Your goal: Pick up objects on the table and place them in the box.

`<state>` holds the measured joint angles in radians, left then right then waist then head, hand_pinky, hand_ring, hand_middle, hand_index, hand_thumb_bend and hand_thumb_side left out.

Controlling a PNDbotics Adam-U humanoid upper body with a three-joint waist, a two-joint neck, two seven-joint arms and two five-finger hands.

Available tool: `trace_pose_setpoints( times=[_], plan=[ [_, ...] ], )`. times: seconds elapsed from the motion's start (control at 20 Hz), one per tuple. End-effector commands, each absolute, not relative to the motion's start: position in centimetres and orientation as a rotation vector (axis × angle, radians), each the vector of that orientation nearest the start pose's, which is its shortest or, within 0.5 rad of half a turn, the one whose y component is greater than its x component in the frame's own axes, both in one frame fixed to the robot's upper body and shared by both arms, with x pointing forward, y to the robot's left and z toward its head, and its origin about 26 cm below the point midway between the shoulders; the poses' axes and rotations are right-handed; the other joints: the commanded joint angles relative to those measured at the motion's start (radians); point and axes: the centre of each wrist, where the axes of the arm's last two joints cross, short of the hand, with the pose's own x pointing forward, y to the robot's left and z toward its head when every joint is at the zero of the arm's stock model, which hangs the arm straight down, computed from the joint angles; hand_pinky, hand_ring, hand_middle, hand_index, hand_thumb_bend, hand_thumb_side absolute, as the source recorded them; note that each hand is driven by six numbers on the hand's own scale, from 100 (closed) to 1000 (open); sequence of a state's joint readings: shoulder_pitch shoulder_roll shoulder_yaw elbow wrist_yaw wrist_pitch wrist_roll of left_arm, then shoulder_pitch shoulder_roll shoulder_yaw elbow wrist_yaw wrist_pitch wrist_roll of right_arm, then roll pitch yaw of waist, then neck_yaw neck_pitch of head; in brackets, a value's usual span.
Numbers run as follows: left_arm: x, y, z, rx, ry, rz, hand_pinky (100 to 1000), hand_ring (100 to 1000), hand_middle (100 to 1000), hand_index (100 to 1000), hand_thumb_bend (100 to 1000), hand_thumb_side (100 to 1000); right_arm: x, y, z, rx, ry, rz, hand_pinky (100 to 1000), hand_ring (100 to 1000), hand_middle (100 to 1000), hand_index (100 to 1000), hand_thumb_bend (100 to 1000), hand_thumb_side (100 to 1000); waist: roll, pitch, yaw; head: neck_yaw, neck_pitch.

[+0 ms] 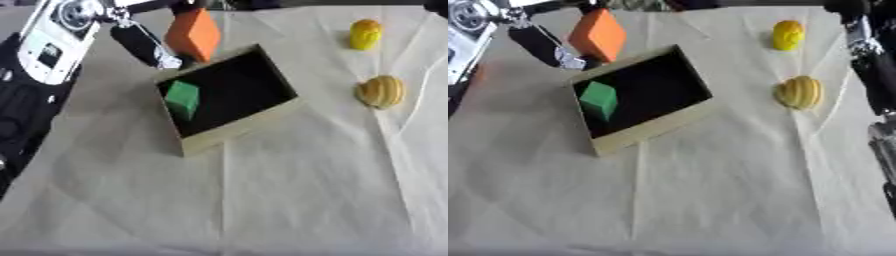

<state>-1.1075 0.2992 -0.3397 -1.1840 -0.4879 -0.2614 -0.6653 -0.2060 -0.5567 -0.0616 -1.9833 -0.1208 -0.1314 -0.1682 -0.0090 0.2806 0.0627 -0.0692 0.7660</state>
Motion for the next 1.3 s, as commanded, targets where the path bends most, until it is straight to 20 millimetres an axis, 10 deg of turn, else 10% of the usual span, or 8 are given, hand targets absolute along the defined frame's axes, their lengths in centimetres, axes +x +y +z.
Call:
trace_pose_setpoints(
  times=[0.05, 0.6, 1.0, 1.3],
  plan=[
    [45.9, 12.5, 28.1, 0.390, -1.790, -1.905, 756, 682, 573, 682, 100, 140, 28.8, -31.6, 21.5, -0.330, -2.372, 0.312, 921, 777, 693, 780, 100, 656, -0.015, -0.001, -0.010, 0.013, 0.004],
    [48.5, 13.7, 24.0, 0.479, -1.670, -1.964, 805, 763, 676, 830, 269, 363, 29.0, -31.3, 21.8, -0.314, -2.377, 0.304, 923, 777, 692, 779, 100, 662, -0.001, 0.017, -0.028, 0.017, 0.004],
    [48.6, 14.0, 24.5, 0.541, -1.691, -1.979, 838, 834, 762, 995, 478, 583, 28.9, -31.2, 21.5, -0.313, -2.365, 0.296, 924, 776, 691, 778, 100, 667, 0.002, 0.022, -0.033, 0.018, 0.004],
    [48.0, 14.0, 26.8, 0.543, -1.817, -1.896, 836, 825, 746, 970, 442, 528, 28.8, -31.3, 21.2, -0.321, -2.347, 0.295, 925, 773, 690, 778, 100, 668, 0.005, 0.017, -0.029, 0.021, 0.004]
  ],
)
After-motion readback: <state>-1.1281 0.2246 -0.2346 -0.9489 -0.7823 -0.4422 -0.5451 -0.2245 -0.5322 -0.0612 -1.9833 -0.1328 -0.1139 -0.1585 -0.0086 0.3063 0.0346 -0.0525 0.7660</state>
